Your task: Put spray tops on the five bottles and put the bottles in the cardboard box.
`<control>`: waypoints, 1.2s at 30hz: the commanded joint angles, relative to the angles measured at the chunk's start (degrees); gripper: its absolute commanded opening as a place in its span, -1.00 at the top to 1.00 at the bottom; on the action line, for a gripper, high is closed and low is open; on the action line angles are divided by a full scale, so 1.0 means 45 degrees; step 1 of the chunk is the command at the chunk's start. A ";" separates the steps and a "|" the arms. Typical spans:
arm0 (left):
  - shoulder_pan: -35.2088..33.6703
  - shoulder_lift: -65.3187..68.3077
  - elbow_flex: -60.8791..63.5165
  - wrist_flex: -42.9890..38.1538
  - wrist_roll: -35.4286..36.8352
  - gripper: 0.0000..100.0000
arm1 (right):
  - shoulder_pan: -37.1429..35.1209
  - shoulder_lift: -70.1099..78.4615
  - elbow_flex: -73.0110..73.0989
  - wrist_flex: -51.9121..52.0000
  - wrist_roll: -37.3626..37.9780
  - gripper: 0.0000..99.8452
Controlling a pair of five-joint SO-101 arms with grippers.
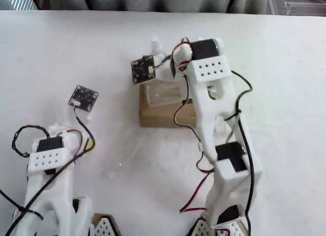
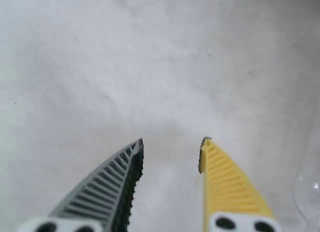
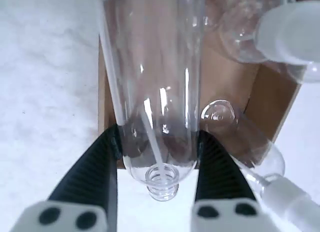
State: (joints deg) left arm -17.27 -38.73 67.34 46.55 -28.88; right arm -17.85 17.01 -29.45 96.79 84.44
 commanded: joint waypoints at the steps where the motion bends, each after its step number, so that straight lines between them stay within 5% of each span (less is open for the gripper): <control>1: 0.0186 0.0029 -0.0078 -0.0391 -0.0078 0.63 | 0.0166 -0.2159 0.1055 0.0400 -0.0274 0.97; 13: 0.0166 0.0029 -0.0078 -0.0391 -0.0078 0.63 | 0.2120 -0.8234 0.7580 0.0361 -0.0137 0.96; 25: 0.0166 0.0029 -0.0059 -0.0371 -0.0059 0.63 | 0.6339 -1.3177 1.5121 -0.2002 0.3927 0.96; 36: 0.0186 0.0029 -0.0059 -0.0332 -0.0078 0.63 | 0.8821 -1.4838 1.8364 -0.3311 0.3985 0.95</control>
State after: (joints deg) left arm -17.27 -38.73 67.34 46.55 -28.88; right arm 19.25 -48.57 53.10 82.90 102.02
